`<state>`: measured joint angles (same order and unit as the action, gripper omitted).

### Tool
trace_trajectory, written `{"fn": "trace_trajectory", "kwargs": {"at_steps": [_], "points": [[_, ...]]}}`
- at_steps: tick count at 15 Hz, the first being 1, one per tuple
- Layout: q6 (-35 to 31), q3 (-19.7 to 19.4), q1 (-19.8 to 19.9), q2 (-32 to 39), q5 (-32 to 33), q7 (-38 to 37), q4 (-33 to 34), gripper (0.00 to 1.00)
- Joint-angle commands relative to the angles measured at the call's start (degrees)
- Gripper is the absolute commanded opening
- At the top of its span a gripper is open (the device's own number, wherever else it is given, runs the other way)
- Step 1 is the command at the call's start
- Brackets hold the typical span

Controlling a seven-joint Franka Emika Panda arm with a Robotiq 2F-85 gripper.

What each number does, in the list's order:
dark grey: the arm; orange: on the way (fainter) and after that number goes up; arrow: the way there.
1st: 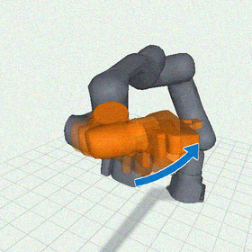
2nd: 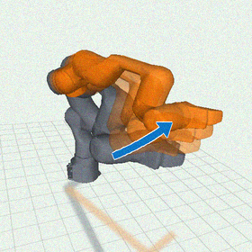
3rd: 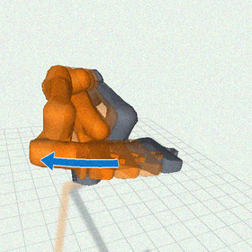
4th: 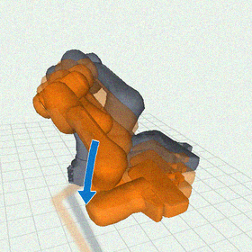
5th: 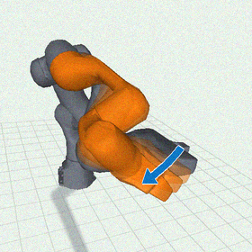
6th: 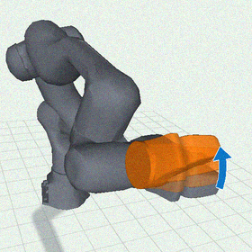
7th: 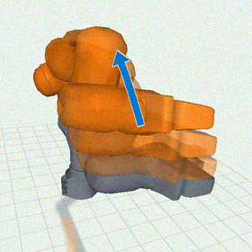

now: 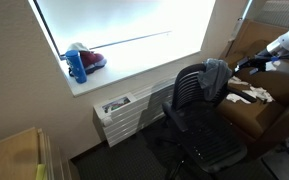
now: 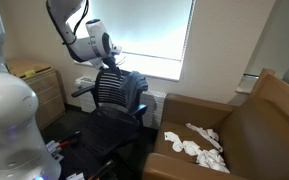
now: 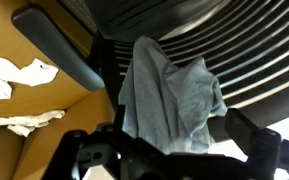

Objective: Remove the grey shirt from the backrest of the black chair then place it on the right side of the sofa

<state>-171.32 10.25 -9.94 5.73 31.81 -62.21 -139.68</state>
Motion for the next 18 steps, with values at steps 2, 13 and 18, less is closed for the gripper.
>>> {"fn": "trace_trajectory", "kwargs": {"at_steps": [2,13,18], "points": [[-3.12,-15.97,-7.56,6.09,21.43,-15.12,12.94,1.00],[-2.00,-17.95,-13.52,20.52,31.52,-30.61,22.64,1.00],[-3.11,-20.35,-14.50,23.87,34.60,-33.28,25.29,1.00]]}}
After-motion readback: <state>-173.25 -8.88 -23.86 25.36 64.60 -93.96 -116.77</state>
